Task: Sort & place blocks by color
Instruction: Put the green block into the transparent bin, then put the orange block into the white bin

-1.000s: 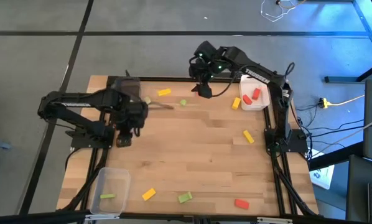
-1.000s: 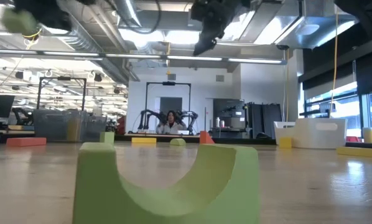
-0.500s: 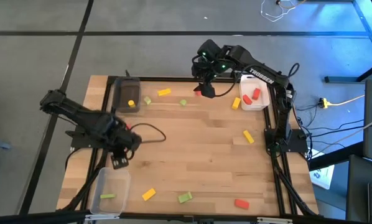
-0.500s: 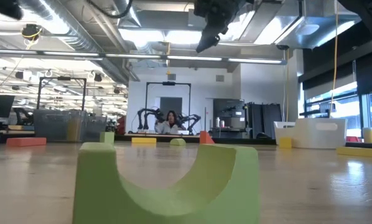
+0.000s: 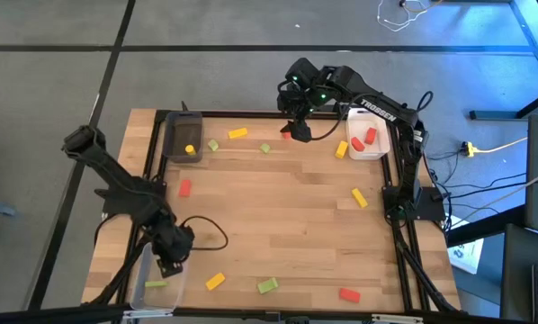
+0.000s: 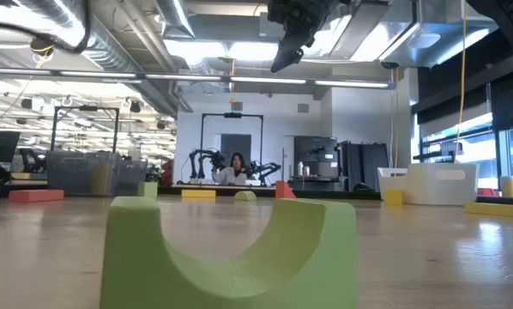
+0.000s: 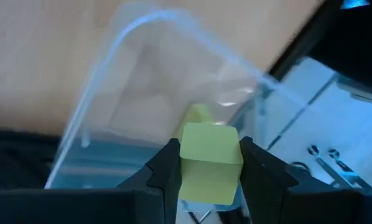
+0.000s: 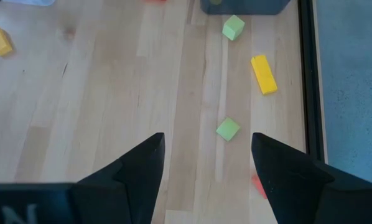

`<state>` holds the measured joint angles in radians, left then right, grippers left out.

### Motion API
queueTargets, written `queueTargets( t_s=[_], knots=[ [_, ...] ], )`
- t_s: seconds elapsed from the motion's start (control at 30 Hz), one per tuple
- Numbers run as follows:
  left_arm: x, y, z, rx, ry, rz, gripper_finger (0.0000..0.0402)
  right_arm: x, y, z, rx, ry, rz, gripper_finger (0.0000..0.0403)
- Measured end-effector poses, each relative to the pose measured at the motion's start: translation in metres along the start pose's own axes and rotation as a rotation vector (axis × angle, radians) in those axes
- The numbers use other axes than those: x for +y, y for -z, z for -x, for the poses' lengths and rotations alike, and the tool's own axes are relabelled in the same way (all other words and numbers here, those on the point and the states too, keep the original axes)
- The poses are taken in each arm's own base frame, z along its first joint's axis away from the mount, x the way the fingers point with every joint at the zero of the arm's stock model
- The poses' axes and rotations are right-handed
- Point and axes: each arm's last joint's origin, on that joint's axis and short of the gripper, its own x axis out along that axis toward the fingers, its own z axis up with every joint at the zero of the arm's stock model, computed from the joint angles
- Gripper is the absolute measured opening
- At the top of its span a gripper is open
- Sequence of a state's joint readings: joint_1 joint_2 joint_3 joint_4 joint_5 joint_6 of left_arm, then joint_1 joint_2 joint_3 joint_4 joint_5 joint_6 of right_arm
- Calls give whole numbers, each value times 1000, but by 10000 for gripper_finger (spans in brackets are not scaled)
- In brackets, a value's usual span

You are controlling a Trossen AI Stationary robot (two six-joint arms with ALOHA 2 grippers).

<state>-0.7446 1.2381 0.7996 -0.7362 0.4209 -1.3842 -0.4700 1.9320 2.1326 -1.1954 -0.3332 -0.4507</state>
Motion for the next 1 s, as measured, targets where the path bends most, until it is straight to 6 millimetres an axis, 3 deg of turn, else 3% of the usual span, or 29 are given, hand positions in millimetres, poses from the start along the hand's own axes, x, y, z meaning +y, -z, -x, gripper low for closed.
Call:
queueTargets(
  t_s=[0.17,0.43,0.73,0.83,1.0],
  knots=[
    [11,1,-9,18,-44,63,124,0,0,0,0,0,0,239],
    [14,-1,-11,-32,-62,63,197,0,0,0,-1,0,0,239],
    [14,-1,-10,-47,-63,100,200,0,0,0,-1,-1,-63,239],
    [15,-3,-3,-123,-49,167,200,0,0,0,-1,0,-122,239],
    [12,-1,27,-304,47,244,200,-1,0,-1,16,66,-278,239]
  ],
)
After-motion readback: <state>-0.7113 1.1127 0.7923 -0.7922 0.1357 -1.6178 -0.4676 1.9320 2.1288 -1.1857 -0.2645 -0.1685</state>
